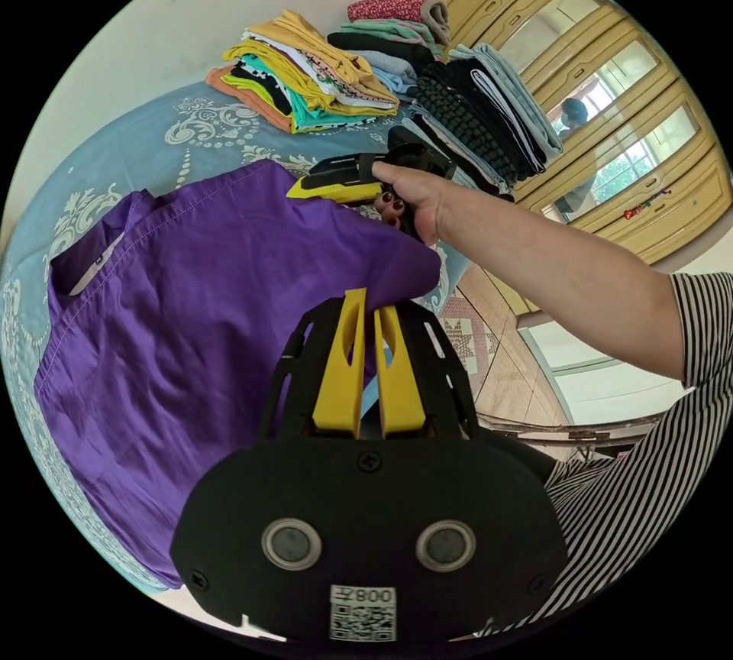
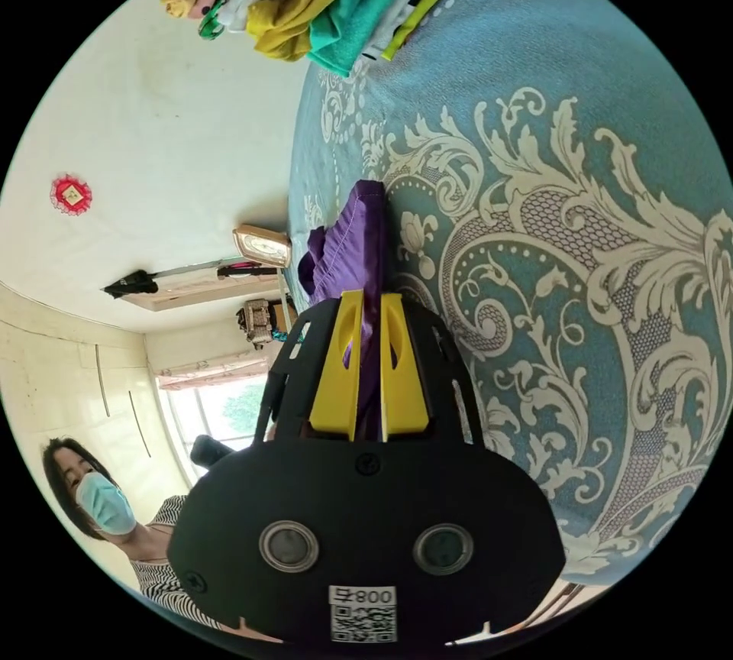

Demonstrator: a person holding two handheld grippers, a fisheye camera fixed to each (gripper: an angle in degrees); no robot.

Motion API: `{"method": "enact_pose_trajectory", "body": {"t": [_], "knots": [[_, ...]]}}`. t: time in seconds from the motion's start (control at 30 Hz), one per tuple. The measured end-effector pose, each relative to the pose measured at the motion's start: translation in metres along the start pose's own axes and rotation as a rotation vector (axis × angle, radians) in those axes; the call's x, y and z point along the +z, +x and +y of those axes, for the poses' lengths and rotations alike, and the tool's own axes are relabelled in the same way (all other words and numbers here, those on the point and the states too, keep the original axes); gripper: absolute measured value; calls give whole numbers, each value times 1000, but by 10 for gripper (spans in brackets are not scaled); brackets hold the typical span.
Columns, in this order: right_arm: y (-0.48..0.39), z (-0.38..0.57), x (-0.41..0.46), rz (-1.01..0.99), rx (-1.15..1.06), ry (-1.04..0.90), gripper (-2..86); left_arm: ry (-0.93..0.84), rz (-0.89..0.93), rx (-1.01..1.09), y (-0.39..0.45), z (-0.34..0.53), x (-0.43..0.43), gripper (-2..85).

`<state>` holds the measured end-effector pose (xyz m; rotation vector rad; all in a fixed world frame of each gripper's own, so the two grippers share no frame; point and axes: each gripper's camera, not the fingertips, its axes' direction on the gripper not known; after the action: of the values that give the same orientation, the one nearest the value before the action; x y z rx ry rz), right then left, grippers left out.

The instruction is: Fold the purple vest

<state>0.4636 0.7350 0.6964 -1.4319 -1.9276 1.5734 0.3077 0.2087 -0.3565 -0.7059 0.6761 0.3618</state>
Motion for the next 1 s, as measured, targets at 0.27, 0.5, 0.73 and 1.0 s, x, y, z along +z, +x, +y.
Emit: {"method": "enact_pose_trajectory", "body": {"t": [0.27,0.5,0.73,1.0], "knots": [[-44,14,52,-18,-174,75,12,239,80,-151,-71,50,-93,5],[-149,42,199,31,-507,-62,17,563,135,-481,-166,178,-206,5],[-174,81,406,188,-674,-321,8,749,222,-893,-255,320,-236,6],[-106,111,602,470,-664,-568,4,769,346,-1158,-324,395,-231,9]]}}
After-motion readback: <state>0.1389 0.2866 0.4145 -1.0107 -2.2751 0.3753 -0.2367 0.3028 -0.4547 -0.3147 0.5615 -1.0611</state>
